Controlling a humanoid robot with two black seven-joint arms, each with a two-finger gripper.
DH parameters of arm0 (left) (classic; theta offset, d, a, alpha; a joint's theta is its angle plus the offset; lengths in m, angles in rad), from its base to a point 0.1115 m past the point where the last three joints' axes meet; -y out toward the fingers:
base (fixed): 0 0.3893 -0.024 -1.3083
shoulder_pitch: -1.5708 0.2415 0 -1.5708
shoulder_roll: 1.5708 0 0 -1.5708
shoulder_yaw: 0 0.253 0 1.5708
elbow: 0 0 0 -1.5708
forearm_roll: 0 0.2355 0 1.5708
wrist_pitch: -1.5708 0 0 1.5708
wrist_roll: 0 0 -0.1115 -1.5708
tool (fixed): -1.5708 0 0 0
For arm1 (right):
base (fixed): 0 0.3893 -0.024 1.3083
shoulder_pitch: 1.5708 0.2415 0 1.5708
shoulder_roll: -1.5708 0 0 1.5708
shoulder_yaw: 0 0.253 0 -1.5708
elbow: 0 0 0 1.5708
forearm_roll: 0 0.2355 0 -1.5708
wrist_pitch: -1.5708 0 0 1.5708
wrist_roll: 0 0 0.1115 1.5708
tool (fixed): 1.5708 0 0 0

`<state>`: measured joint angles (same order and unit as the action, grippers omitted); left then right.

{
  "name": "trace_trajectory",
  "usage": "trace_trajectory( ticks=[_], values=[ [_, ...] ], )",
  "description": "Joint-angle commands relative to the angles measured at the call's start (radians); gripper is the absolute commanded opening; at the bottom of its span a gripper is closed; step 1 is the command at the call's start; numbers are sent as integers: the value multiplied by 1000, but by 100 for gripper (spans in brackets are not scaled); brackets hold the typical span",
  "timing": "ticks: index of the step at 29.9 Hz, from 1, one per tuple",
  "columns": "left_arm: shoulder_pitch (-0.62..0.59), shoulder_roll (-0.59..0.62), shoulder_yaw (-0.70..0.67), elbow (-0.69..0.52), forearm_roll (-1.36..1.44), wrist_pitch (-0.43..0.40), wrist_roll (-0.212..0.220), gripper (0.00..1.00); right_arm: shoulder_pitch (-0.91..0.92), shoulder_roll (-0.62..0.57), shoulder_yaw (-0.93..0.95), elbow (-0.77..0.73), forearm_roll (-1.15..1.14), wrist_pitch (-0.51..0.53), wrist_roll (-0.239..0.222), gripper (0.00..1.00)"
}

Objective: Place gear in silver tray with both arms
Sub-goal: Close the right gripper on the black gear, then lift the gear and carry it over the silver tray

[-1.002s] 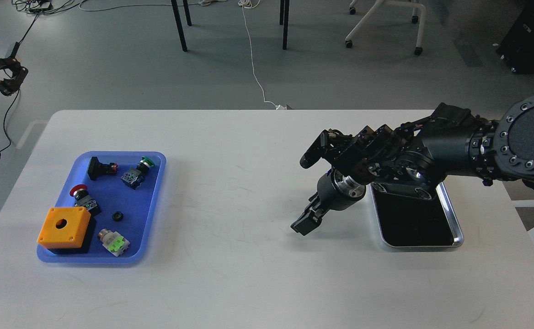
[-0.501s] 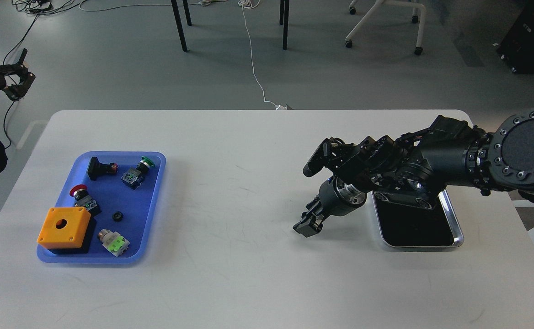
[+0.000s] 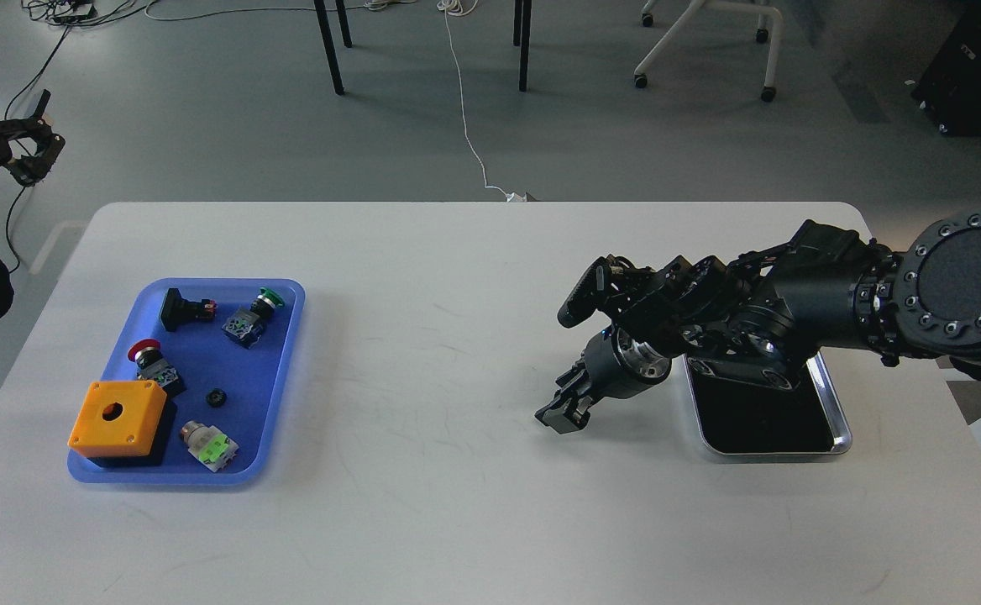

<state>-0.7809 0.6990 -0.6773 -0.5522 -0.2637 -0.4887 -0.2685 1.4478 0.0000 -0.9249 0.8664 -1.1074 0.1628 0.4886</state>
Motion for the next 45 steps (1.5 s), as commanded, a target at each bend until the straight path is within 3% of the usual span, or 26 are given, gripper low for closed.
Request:
trace_trajectory(
  ticks=[1,6,11,15,20,29,40,45],
  values=[
    [2,-4,1,0,0,0,0,98,-6,0,0,-6,0,-2,0,56],
    [5,-3,1,0,0,0,0,98,-6,0,-2,-6,-2,0,0,46],
    [5,-1,1,0,0,0,0,98,-6,0,-2,-1,-5,3,-1,44],
    [6,-3,1,0,0,0,0,98,-4,0,-3,-1,-6,9,-1,29],
    [6,0,-1,1,-2,0,0,98,-1,0,-6,2,-22,12,0,20],
    [5,10,-1,0,0,0,0,98,34,0,-3,-1,-26,12,0,16],
    [3,23,-1,0,0,0,0,98,252,0,-6,40,-32,6,0,16],
    [3,36,-1,0,0,0,0,98,261,-144,-58,95,-124,6,0,16]
  ],
)
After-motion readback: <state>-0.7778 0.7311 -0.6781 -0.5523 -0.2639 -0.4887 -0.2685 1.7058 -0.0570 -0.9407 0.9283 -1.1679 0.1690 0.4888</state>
